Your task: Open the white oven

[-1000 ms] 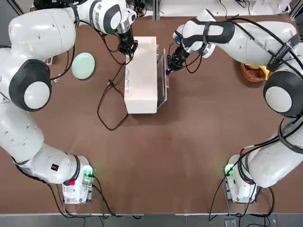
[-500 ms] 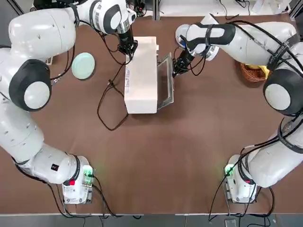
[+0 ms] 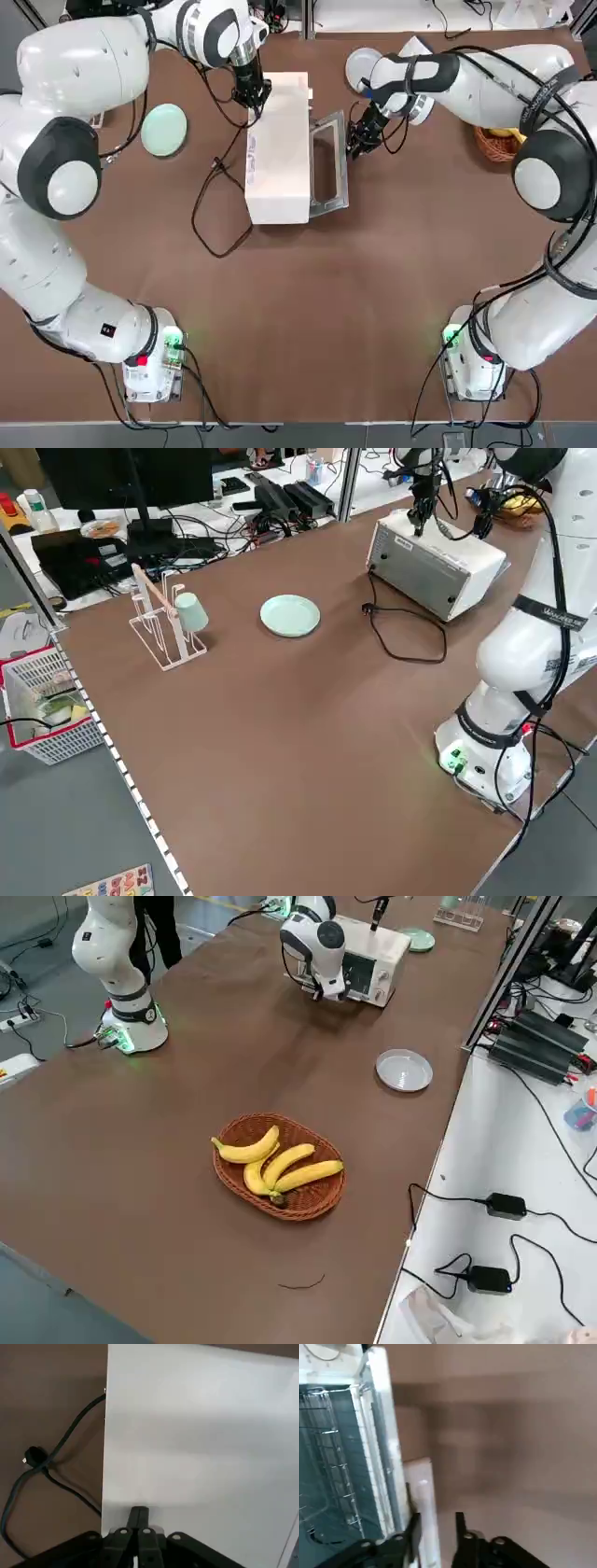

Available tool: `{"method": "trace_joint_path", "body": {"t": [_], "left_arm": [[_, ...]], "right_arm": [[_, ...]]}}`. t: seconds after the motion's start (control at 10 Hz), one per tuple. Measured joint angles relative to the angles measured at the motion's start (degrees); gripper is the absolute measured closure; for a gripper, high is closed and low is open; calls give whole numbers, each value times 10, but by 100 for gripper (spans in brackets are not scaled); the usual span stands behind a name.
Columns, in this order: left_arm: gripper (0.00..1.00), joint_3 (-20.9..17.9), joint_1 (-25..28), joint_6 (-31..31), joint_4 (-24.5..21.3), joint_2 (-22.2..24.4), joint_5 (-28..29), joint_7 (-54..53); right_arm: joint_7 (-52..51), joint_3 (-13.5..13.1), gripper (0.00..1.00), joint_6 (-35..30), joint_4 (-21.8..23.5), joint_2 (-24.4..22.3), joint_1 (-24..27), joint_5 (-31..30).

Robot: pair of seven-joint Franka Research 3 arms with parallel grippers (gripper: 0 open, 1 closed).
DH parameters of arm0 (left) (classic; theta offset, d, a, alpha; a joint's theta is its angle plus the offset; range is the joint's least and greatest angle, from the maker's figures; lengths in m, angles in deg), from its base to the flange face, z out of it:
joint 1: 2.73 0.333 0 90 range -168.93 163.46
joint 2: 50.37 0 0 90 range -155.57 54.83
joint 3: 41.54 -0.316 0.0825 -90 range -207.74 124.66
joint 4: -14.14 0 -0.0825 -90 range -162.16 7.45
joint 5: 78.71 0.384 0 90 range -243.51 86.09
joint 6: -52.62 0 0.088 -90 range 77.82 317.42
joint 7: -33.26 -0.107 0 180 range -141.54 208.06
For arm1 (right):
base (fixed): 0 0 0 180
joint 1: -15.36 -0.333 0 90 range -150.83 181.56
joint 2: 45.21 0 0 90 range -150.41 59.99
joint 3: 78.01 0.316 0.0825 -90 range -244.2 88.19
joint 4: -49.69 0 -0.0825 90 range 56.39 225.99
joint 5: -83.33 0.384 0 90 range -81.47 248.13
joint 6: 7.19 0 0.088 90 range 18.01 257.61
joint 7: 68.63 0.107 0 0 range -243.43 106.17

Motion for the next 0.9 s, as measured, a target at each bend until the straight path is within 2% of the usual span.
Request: {"method": "trace_joint_path", "body": {"t": [0.2, 0.4, 0.6, 0.7, 0.9], "left_arm": [[99, 0, 0, 0, 0, 0, 0, 0], [99, 0, 0, 0, 0, 0, 0, 0], [99, 0, 0, 0, 0, 0, 0, 0], [99, 0, 0, 1, 0, 1, 0, 0], [98, -1, 3, 1, 1, 7, 0, 0]], "right_arm": [[-36, -22, 24, 20, 0, 10, -2, -4], [-118, -76, 0, 5, 6, 16, 0, -4], [-161, -130, 0, -36, 10, 19, 7, -4], [-172, -148, 0, -45, 10, 19, 8, -4], [-178, -157, 0, -46, 9, 16, 10, -5]]}}
